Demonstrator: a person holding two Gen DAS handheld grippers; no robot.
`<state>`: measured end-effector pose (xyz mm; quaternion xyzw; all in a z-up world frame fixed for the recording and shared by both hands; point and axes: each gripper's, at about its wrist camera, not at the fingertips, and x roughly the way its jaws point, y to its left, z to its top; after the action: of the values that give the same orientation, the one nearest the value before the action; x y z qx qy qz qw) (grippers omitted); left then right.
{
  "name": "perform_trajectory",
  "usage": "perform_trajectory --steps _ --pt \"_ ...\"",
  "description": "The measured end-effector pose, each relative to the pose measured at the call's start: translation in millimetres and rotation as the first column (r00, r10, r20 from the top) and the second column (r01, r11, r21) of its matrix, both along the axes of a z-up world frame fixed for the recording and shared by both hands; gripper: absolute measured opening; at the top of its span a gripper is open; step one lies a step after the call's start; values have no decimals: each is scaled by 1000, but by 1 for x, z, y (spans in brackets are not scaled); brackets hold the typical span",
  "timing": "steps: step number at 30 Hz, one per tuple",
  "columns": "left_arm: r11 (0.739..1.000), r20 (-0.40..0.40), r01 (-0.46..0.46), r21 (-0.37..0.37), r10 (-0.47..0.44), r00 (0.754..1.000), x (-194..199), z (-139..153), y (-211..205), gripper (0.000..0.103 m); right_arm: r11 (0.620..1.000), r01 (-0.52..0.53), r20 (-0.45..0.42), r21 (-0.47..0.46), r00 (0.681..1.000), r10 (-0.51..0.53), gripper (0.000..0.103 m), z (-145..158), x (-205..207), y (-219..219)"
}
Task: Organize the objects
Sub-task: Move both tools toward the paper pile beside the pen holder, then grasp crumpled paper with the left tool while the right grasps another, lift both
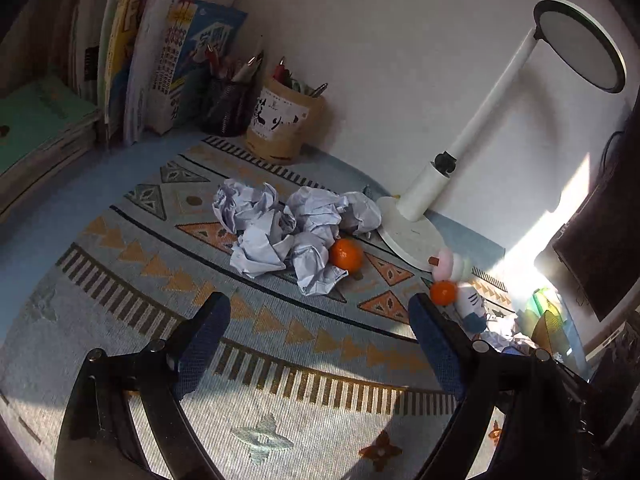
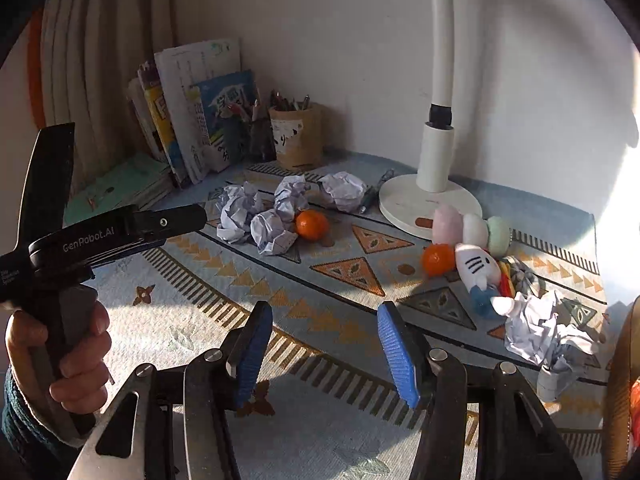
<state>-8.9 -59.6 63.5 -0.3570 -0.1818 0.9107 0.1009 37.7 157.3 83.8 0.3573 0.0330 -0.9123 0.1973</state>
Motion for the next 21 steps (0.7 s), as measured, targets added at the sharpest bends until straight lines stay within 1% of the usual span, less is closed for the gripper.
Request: perform_trajectory --steps 1,2,3,4,5,6,8,9,10,11,13,14,15,16,17,18,19,20,21 --pt "1000 20 1 -12 0 1000 -16 -2 -7 90 1000 -23 21 -13 999 23 55 -2 -12 -9" --pt "1000 47 11 -9 -11 999 -31 -7 -13 90 998 -46 46 -34 998 48 55 -5 -24 -19" --pt "1000 79 23 11 -24 997 -46 -15 -19 90 996 -73 66 -59 995 77 56 -10 -34 -29" --pt "999 115 30 31 -34 993 -60 -25 -24 90 993 -93 76 -78 992 99 59 -16 -41 -39" --pt "998 139 25 60 -33 990 -71 -34 -29 89 992 -98 84 -85 991 105 63 -22 -48 -48" --pt "995 161 15 101 -31 986 -81 -44 -35 89 994 -86 91 -70 992 92 66 -28 -57 -58" --pt "983 190 6 182 -41 981 -92 -60 -42 89 998 -49 119 -30 992 52 66 -41 -74 -72" --pt "975 197 15 223 -60 979 -93 -65 -44 89 999 -38 134 -33 990 42 66 -46 -83 -77" --pt "975 175 14 221 -54 983 -91 -64 -45 88 998 -35 150 -56 988 43 66 -50 -91 -78" --pt "978 169 17 206 -53 984 -91 -62 -44 87 996 -30 166 -83 985 44 66 -54 -99 -79" --pt "983 157 10 183 -40 987 -90 -60 -44 85 994 -13 190 -106 981 33 66 -59 -112 -84" --pt "984 171 15 178 -46 984 -91 -62 -42 82 994 -7 202 -110 979 29 66 -61 -119 -89" --pt "985 172 19 174 -50 984 -91 -64 -41 72 994 5 207 -106 978 17 66 -63 -123 -92" --pt "986 171 17 166 -46 984 -91 -64 -41 70 995 8 209 -97 978 12 66 -66 -127 -96" --pt "983 167 22 183 -53 985 -91 -64 -42 69 996 16 210 -84 978 2 66 -69 -130 -99" --pt "979 168 27 202 -62 984 -92 -66 -43 66 997 25 212 -68 977 -10 66 -73 -132 -102" --pt "977 175 30 212 -68 982 -93 -68 -42 60 998 27 225 -48 974 -16 66 -75 -136 -104" --pt "976 182 28 214 -68 981 -93 -70 -41 56 999 35 210 -37 977 -27 65 -74 -137 -106" --pt "977 179 24 210 -63 982 -93 -71 -39 52 999 40 197 -33 980 -33 58 -72 -137 -107"
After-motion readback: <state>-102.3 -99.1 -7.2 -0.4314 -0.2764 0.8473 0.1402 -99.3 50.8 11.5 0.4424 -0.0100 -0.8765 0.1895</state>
